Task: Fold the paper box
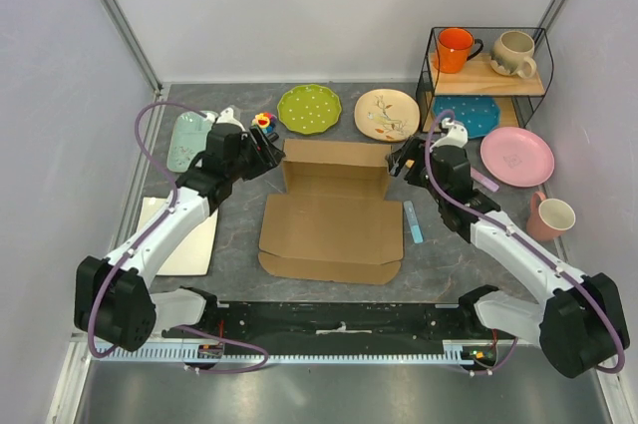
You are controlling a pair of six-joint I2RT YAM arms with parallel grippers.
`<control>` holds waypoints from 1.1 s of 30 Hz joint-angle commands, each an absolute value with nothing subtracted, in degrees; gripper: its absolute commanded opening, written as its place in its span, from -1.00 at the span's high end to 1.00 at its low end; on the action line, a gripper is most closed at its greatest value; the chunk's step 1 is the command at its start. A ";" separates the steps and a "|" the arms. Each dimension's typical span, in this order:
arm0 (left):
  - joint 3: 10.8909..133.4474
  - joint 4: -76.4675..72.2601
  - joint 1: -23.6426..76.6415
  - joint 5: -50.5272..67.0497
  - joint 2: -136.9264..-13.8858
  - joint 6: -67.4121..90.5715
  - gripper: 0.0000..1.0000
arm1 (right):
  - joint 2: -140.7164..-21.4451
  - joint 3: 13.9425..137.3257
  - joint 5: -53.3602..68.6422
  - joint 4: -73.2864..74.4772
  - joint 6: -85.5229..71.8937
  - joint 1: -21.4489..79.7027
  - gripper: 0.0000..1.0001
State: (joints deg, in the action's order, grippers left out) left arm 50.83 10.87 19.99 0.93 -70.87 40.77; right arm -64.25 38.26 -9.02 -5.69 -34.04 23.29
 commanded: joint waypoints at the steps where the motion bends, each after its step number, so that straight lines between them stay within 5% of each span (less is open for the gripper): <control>1: 56.60 17.75 19.34 -2.29 -70.49 36.83 -0.35 | -62.76 43.32 -12.57 4.12 -30.41 22.59 -0.77; 7: 58.36 17.67 19.34 -2.64 -63.99 35.77 -0.68 | -59.24 48.86 -11.87 7.64 -26.90 22.76 -0.83; 13: 52.06 18.19 19.34 -3.95 -54.51 36.30 -0.69 | -61.69 58.25 -21.94 12.74 -13.57 33.54 -0.84; 17: 45.10 19.16 19.34 -4.74 -46.25 36.91 -0.66 | -72.29 66.61 -48.54 16.43 3.48 56.27 -0.86; 20: 41.23 22.14 19.42 -7.46 -39.22 36.21 -0.66 | -78.46 67.15 -62.20 14.25 16.58 63.43 -0.89; 33: 35.42 28.22 19.42 -13.10 -27.95 37.00 -0.67 | -91.40 61.79 -70.49 -7.53 38.21 68.64 -0.93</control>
